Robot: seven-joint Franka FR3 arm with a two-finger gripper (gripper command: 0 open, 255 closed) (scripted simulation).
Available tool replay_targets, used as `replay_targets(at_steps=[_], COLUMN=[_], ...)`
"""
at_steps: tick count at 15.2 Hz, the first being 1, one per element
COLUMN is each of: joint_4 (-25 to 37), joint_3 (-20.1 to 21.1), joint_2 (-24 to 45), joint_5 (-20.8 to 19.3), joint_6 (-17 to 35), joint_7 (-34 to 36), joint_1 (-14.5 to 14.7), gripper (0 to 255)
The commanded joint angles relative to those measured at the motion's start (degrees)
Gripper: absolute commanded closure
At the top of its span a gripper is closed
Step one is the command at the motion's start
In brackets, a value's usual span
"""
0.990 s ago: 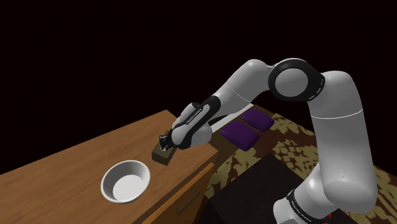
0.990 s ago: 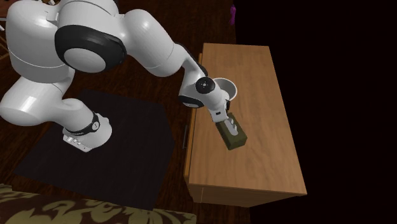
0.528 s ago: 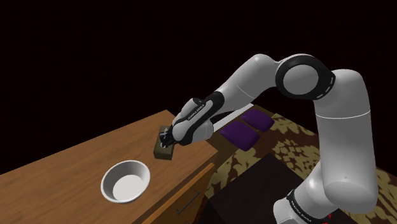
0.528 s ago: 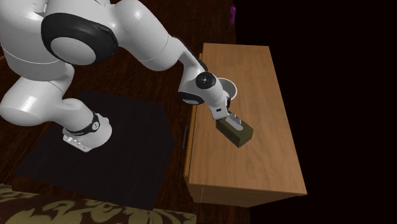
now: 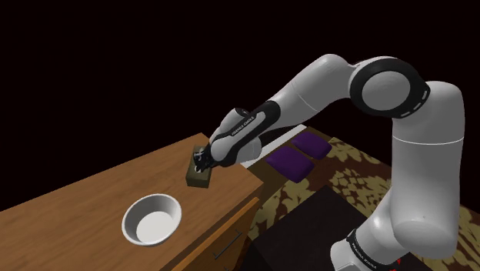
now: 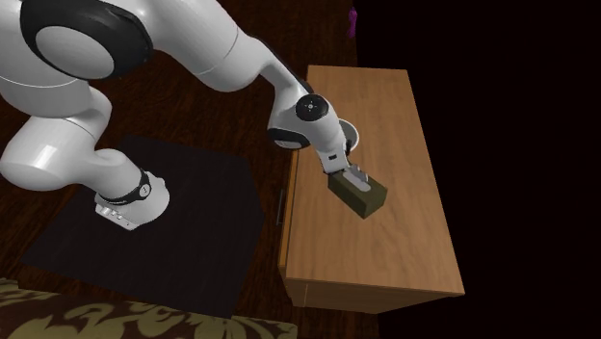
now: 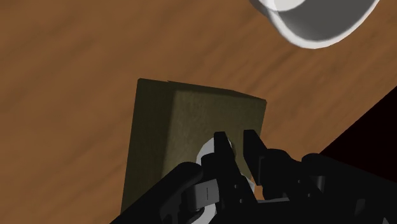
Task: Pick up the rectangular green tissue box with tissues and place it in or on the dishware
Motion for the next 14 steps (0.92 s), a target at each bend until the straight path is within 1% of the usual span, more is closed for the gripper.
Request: replay_targets(at_steps=[1,14], joint_4=[-0.3,-1.4], joint_3=[-0.5,-3.7], joint_2=[-1.5,-10.5], joint_5=[-0.2,-2.7], joint_6=[-1.2,-9.1], joint_7=[0.5,4.4], joint_1=[0.4,2.7], gripper=[255,255])
